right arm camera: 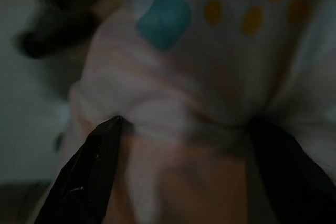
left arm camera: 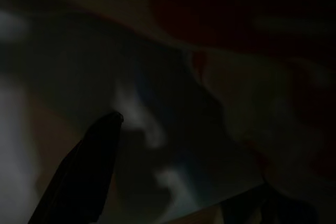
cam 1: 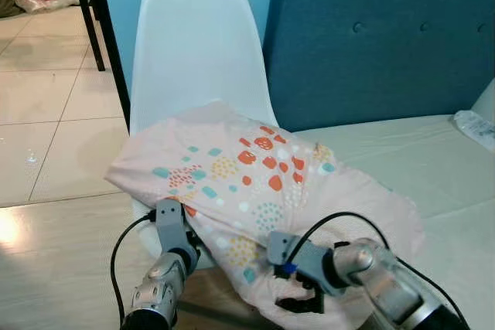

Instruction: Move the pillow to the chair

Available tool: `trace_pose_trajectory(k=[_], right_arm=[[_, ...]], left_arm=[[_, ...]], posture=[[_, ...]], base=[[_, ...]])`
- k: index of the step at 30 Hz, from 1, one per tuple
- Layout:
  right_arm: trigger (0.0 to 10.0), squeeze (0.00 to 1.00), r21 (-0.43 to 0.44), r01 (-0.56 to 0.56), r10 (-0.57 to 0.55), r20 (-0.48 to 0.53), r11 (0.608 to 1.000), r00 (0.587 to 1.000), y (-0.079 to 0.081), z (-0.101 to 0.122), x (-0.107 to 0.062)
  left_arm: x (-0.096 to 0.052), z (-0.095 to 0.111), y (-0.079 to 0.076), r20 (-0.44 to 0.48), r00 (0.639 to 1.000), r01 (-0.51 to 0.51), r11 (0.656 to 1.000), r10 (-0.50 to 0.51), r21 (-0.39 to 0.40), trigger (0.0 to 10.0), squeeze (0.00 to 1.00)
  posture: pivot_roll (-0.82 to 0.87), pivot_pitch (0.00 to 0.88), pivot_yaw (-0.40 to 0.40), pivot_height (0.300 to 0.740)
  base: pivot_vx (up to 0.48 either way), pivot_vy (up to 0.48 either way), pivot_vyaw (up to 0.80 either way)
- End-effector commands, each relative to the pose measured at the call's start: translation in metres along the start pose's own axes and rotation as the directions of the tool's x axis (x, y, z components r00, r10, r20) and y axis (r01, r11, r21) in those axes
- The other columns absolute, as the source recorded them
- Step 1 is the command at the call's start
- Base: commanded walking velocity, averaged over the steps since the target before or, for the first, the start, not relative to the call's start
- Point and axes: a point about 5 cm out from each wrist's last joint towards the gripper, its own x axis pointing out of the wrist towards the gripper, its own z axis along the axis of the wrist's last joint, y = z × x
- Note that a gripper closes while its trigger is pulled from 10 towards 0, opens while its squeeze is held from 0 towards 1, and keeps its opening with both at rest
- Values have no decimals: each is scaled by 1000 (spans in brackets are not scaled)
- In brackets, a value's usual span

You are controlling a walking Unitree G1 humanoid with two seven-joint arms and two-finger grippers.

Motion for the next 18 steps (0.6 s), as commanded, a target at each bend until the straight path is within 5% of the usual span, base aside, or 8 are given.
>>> trace_pose_trajectory(k=[1,9,14,16,17,18], right_arm=[[10000,0,-4,37,-37,-63,999,997,2,-10,5],[10000,0,-22,263,-263,-185,964,947,-3,-17,20],[10000,0,-65,433,-434,-266,899,861,-19,-36,22],[9255,0,-81,474,-476,-289,877,831,-26,-43,21],[2627,0,-84,490,-492,-293,868,820,-30,-46,19],[0,0,-90,507,-509,-296,857,808,-33,-48,18]], left_arm=[[2,2,-7,0,1000,26,1000,-26,2,10000,0],[4,2,-9,1,1000,31,1000,-31,-2,10000,0],[5,4,-11,7,999,31,999,-31,-8,10000,0],[5,4,-11,8,1000,30,1000,-30,-9,10000,0],[5,4,-11,8,1000,30,1000,-30,-10,10000,0],[5,4,-11,8,1000,30,1000,-30,-10,10000,0]], posture=[[47,65,-71,493],[41,59,-73,493],[44,56,-77,493],[45,57,-76,493],[45,56,-76,493],[49,59,-78,493]], base=[[0,0,0],[0,0,0],[0,0,0],[0,0,0],[0,0,0],[0,0,0]])
